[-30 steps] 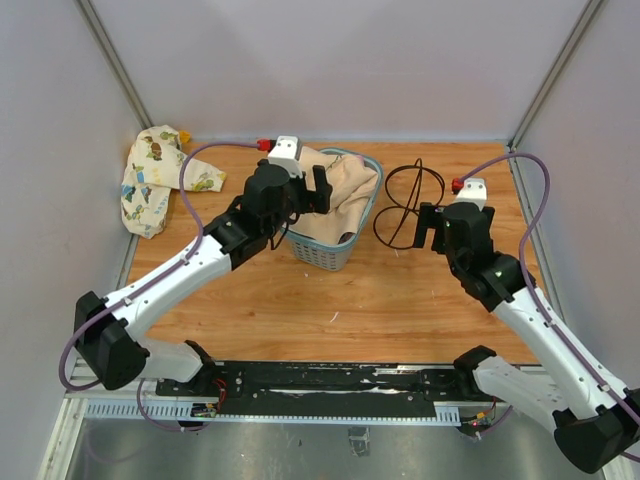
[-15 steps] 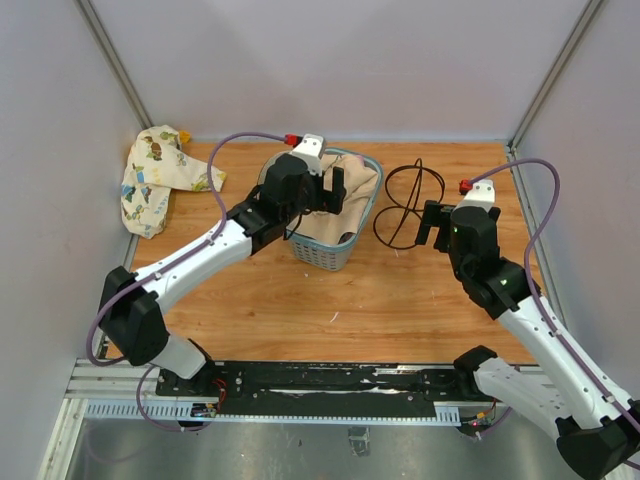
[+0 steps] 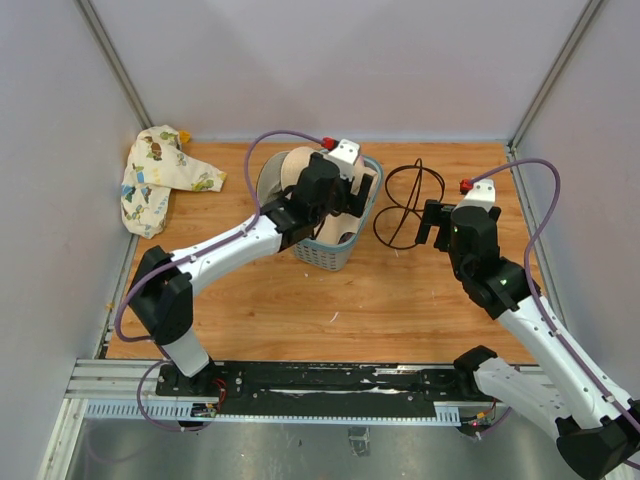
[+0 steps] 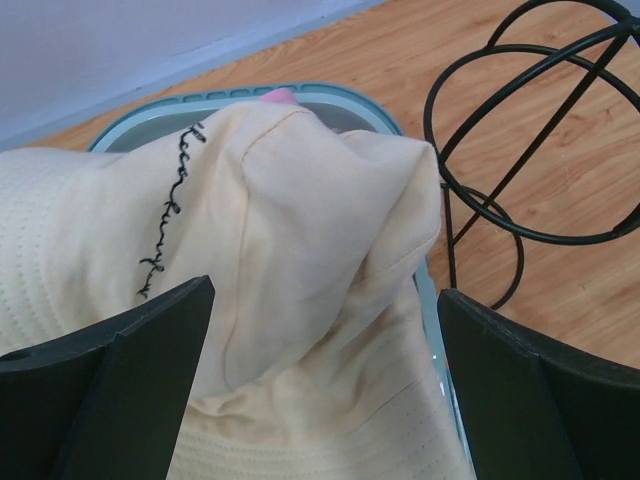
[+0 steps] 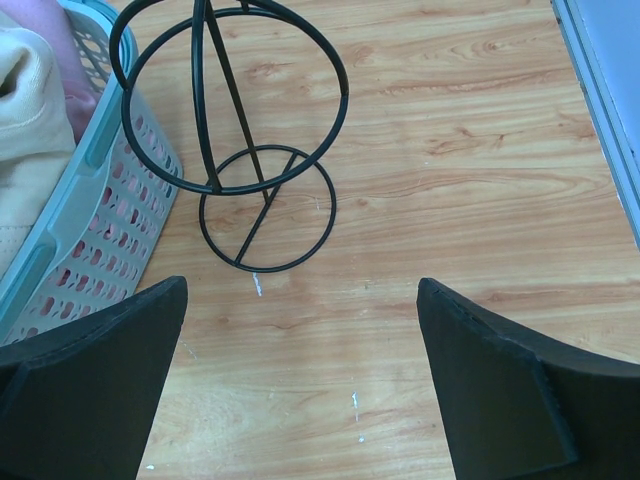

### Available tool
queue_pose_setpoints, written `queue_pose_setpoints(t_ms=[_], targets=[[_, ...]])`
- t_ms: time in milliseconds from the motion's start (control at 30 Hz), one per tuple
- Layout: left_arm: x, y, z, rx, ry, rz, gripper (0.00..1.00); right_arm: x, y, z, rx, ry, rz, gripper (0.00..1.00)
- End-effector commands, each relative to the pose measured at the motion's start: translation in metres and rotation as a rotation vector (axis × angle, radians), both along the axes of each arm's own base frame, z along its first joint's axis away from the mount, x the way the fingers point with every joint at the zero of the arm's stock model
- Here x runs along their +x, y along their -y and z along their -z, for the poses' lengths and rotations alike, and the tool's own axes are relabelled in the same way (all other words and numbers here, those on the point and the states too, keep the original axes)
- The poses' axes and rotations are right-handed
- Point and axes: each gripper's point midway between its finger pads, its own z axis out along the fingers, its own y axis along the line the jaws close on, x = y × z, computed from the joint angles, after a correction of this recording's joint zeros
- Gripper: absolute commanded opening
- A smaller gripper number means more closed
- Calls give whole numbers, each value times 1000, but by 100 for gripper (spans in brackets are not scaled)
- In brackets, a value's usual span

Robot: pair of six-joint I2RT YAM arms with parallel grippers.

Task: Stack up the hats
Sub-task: Adjust the hat in the bin.

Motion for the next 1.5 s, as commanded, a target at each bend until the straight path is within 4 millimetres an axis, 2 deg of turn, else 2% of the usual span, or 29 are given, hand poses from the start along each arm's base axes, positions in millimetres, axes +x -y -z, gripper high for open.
queue_pose_setpoints(t_ms=[0, 67, 233, 433, 533, 600, 700, 900, 1133, 1167, 1467], targets=[[16, 9, -14, 43, 90, -53, 100, 0, -2, -8, 22, 33, 0, 98], [21, 8, -11, 55, 97, -81, 97, -1, -3, -8, 26, 37, -5, 98], [30, 4, -8, 77, 116, -135, 80, -3, -3, -7, 30, 42, -8, 98], [34, 7, -4, 95, 116, -137, 48, -5, -3, -9, 42, 52, -21, 98], [30, 9, -7, 89, 122, -126, 39, -7, -4, -8, 45, 52, -26, 98], [27, 9, -11, 84, 128, -117, 27, -7, -4, -8, 49, 53, -29, 99], [21, 6, -20, 78, 142, -114, 3, -8, -5, -8, 53, 54, -34, 99], [11, -5, -45, 44, 173, -111, 1, -9, -7, -8, 70, 56, -43, 99], [-5, -16, -98, -34, 231, -96, 1, -7, -9, -14, 83, 73, -43, 99], [-7, -17, -106, -43, 236, -89, 1, -7, -15, -15, 95, 71, -74, 99], [-22, -4, -156, -105, 228, 16, 0, -5, -25, -26, 131, 91, -115, 98]])
